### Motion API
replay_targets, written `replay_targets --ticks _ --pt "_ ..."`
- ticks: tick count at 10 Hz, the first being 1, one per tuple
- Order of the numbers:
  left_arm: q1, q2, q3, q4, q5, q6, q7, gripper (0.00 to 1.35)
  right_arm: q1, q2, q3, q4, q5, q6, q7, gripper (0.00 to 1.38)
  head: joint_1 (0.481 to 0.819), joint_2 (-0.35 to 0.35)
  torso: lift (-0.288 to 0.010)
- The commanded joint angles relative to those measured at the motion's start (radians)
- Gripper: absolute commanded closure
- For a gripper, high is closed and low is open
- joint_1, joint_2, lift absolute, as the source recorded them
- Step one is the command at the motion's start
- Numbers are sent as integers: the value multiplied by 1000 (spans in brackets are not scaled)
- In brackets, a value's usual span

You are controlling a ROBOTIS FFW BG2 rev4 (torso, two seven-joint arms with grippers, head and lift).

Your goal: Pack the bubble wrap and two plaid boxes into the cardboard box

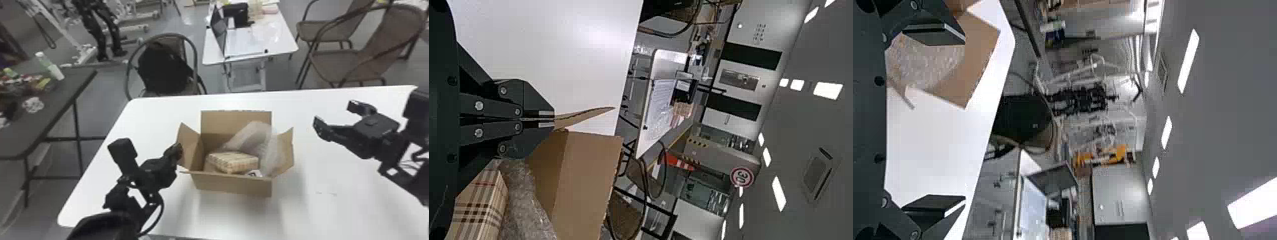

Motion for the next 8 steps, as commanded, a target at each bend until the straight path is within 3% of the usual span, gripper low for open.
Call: replay_targets --ticks 1,3,4,8 --pt "4 -3 4 0 3 -4 -1 1191 141 1 -28 -102 37 -107 -127 167 695 212 -90" --pt "10 -3 8 0 8 -8 -2 1191 318 6 -52 -155 39 -257 -387 167 695 142 -90" --pt "14 -3 12 0 11 -10 -2 1191 377 15 -91 -169 48 -294 -463 167 695 124 -90" --pt "19 -3 16 -2 12 -12 -5 1191 515 58 -198 -217 132 -361 -550 167 695 6 -90"
